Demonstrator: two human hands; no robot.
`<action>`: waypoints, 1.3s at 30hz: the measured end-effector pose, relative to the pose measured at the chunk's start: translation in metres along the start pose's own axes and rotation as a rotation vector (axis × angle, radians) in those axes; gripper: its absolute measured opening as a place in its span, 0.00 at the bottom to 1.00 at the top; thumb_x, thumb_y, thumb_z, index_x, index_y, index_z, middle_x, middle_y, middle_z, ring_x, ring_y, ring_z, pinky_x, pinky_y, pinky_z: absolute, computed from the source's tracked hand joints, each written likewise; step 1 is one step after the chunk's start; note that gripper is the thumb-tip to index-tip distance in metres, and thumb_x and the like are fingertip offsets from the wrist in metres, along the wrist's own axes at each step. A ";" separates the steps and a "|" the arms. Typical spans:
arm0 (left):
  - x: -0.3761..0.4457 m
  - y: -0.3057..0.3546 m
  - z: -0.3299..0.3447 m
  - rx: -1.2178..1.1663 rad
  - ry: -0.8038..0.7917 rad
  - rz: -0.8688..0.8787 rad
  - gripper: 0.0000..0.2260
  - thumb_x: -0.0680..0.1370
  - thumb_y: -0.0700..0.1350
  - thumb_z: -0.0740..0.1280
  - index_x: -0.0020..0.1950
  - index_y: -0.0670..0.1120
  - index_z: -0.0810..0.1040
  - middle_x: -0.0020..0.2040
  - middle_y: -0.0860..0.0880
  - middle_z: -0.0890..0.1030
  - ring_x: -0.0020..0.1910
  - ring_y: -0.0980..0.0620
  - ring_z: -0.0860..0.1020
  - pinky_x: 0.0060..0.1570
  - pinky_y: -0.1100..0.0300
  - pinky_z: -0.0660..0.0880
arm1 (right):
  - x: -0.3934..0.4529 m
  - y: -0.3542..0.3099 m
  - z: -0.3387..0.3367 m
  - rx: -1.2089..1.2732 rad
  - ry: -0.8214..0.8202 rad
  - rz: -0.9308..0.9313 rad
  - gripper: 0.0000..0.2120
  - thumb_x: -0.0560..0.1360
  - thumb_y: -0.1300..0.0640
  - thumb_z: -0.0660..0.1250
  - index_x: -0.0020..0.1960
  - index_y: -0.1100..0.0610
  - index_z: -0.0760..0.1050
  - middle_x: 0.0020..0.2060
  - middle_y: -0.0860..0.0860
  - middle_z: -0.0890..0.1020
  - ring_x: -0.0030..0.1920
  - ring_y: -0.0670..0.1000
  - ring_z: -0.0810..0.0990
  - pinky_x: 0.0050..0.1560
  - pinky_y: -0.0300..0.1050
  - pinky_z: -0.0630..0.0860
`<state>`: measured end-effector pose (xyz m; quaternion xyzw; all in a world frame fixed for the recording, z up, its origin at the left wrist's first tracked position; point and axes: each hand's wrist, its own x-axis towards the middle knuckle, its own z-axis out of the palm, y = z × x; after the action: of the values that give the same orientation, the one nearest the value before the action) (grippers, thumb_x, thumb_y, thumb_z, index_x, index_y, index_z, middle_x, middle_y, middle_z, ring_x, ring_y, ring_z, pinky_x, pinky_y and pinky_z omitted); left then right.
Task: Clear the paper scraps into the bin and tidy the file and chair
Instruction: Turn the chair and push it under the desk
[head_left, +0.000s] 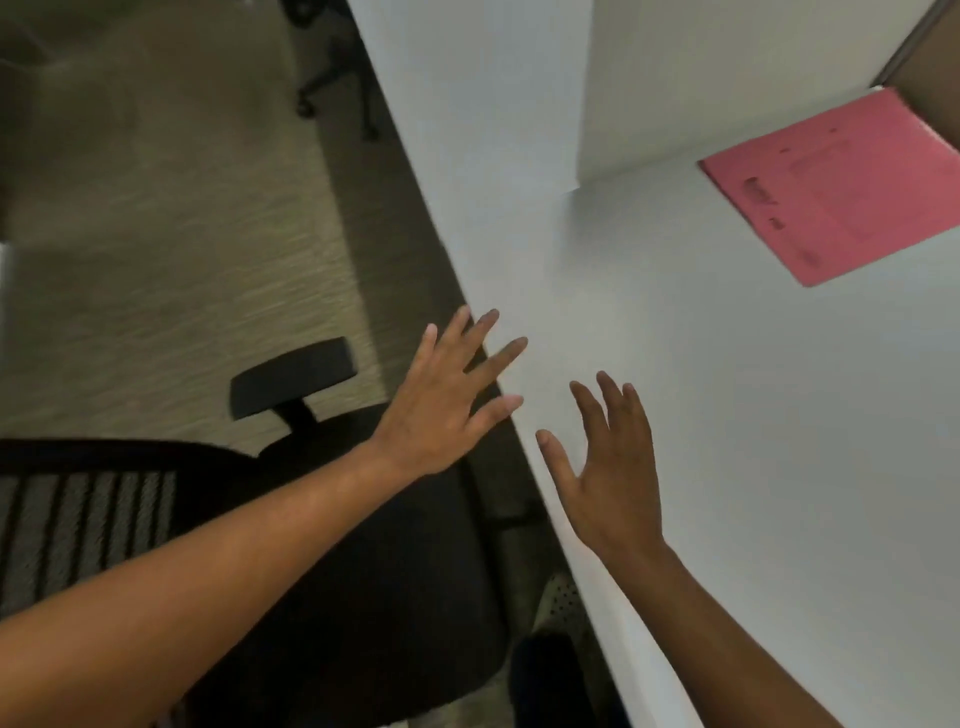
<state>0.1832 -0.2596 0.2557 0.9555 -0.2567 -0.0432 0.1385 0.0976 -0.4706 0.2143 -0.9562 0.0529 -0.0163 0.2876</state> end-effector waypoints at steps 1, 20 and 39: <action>-0.021 -0.012 -0.012 0.011 0.003 -0.001 0.29 0.86 0.66 0.53 0.86 0.59 0.56 0.88 0.48 0.51 0.87 0.43 0.44 0.84 0.34 0.46 | -0.012 -0.020 0.004 -0.010 -0.010 -0.023 0.33 0.82 0.28 0.51 0.83 0.42 0.57 0.85 0.47 0.56 0.85 0.53 0.51 0.82 0.61 0.57; -0.349 -0.146 -0.246 0.180 -0.270 0.198 0.31 0.83 0.71 0.51 0.85 0.60 0.60 0.86 0.50 0.62 0.87 0.49 0.48 0.85 0.37 0.46 | -0.248 -0.355 0.014 -0.035 -0.113 -0.257 0.34 0.82 0.28 0.47 0.79 0.46 0.66 0.80 0.50 0.68 0.83 0.54 0.58 0.80 0.63 0.63; -0.373 -0.391 -0.288 0.554 -0.706 0.858 0.41 0.77 0.81 0.50 0.84 0.61 0.60 0.83 0.54 0.67 0.86 0.51 0.55 0.85 0.39 0.51 | -0.354 -0.558 0.136 0.291 -0.515 0.230 0.36 0.79 0.28 0.57 0.81 0.47 0.63 0.76 0.47 0.71 0.72 0.52 0.74 0.71 0.55 0.73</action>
<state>0.0919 0.3223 0.4240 0.6956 -0.6501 -0.2288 -0.2031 -0.1949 0.1055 0.4087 -0.8655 0.0830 0.2515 0.4252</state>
